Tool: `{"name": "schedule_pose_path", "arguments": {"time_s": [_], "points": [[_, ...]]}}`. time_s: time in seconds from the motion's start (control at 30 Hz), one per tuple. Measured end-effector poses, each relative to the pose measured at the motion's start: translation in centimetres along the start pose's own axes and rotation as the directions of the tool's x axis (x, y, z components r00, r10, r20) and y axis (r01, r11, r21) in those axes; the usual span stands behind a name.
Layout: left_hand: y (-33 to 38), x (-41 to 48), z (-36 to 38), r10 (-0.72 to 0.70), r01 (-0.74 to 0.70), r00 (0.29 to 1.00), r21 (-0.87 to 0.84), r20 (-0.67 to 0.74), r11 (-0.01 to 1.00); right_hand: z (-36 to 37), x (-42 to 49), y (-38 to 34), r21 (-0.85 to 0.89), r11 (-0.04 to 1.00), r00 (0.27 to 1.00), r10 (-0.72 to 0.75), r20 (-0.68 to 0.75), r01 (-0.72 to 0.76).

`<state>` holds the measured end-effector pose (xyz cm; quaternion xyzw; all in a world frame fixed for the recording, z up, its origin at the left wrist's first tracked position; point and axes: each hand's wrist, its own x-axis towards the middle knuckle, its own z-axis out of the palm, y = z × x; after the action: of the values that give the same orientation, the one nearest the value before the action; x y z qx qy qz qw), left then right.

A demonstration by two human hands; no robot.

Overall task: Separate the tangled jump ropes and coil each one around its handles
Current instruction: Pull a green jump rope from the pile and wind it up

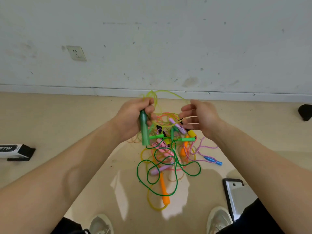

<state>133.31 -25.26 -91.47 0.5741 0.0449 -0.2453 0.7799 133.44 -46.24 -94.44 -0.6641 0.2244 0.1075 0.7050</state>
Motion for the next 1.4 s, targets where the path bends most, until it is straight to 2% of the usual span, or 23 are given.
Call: {"name": "schedule_pose_path", "arguments": {"time_s": [0.1, 0.2, 0.27, 0.37, 0.47, 0.57, 0.63, 0.7, 0.77, 0.83, 0.9, 0.97, 1.1, 1.2, 1.3, 1.4], "points": [[1.2, -0.2, 0.7, -0.016, 0.026, 0.999, -0.193, 0.05, 0.981, 1.4, -0.3, 1.8, -0.247, 0.969, 1.0, -0.013, 0.014, 0.016], [1.9, -0.6, 1.4, -0.031, 0.065, 0.993, -0.306, 0.113, 0.95, 3.0, -1.4, 3.9, -0.591, 0.785, 0.96, -0.016, 0.281, 0.186], [2.3, -0.9, 1.6, -0.038, 0.091, 0.989, -0.383, 0.145, 0.919, 4.1, -2.5, 4.6, -0.635, 0.725, 0.895, 0.059, 0.442, 0.266], [2.8, -1.2, 1.5, -0.016, 0.089, 0.986, -0.454, 0.163, 0.886, 5.0, -2.8, 5.5, -0.616, 0.698, 0.816, 0.08, 0.573, 0.365], [3.3, -1.0, 0.5, 0.041, 0.02, 0.993, -0.49, 0.112, 0.872, 4.9, -1.9, 6.2, -0.662, 0.646, 0.815, 0.105, 0.571, 0.38], [3.8, -0.2, -1.9, 0.155, -0.191, 0.98, -0.351, -0.127, 0.917, 3.9, -1.0, 6.6, -0.698, 0.675, 0.856, 0.193, 0.479, 0.238], [3.8, 0.3, -3.9, 0.259, -0.298, 0.918, -0.092, -0.299, 0.95, 3.3, -0.9, 6.0, -0.648, 0.739, 0.882, 0.167, 0.441, 0.184], [3.3, 0.8, -5.8, 0.366, -0.283, 0.853, 0.259, -0.372, 0.924, 3.0, -1.2, 4.9, -0.534, 0.827, 0.889, 0.099, 0.446, 0.176], [2.2, 1.3, -6.9, 0.42, -0.206, 0.852, 0.537, -0.313, 0.818, 3.0, -1.6, 3.5, -0.351, 0.92, 0.885, 0.011, 0.465, 0.173], [0.6, 1.4, -6.8, 0.363, -0.15, 0.906, 0.637, -0.218, 0.756, 3.1, -2.1, 2.0, -0.115, 0.985, 0.885, -0.064, 0.462, 0.131], [-0.9, 1.3, -5.6, 0.262, -0.13, 0.958, 0.633, -0.119, 0.763, 3.2, -2.3, 0.8, 0.089, 0.993, 0.89, -0.114, 0.441, 0.083], [-2.2, 1.2, -4.0, 0.147, -0.101, 0.988, 0.575, -0.034, 0.812, 3.1, -2.3, -0.3, 0.244, 0.969, 0.903, -0.138, 0.406, 0.038], [-3.9, 1.0, -2.1, -0.039, -0.036, 0.991, 0.531, 0.129, 0.846, 2.2, -1.6, -1.2, 0.444, 0.895, 0.947, -0.179, 0.266, 0.045], [-3.3, 0.7, -1.5, -0.056, -0.001, 0.992, 0.452, 0.113, 0.892, 1.4, -0.9, -1.1, 0.461, 0.882, 0.974, -0.178, 0.142, 0.095], [-1.9, 0.4, -1.0, -0.021, -0.005, 0.997, 0.322, 0.079, 0.947, 0.8, -0.6, -0.9, 0.448, 0.893, 0.991, -0.099, 0.094, 0.047], [-0.5, 0.2, -0.7, 0.001, -0.007, 0.998, 0.114, 0.058, 0.993, 0.7, -0.6, -0.4, 0.224, 0.974, 0.999, -0.038, -0.003, 0.038]]}}
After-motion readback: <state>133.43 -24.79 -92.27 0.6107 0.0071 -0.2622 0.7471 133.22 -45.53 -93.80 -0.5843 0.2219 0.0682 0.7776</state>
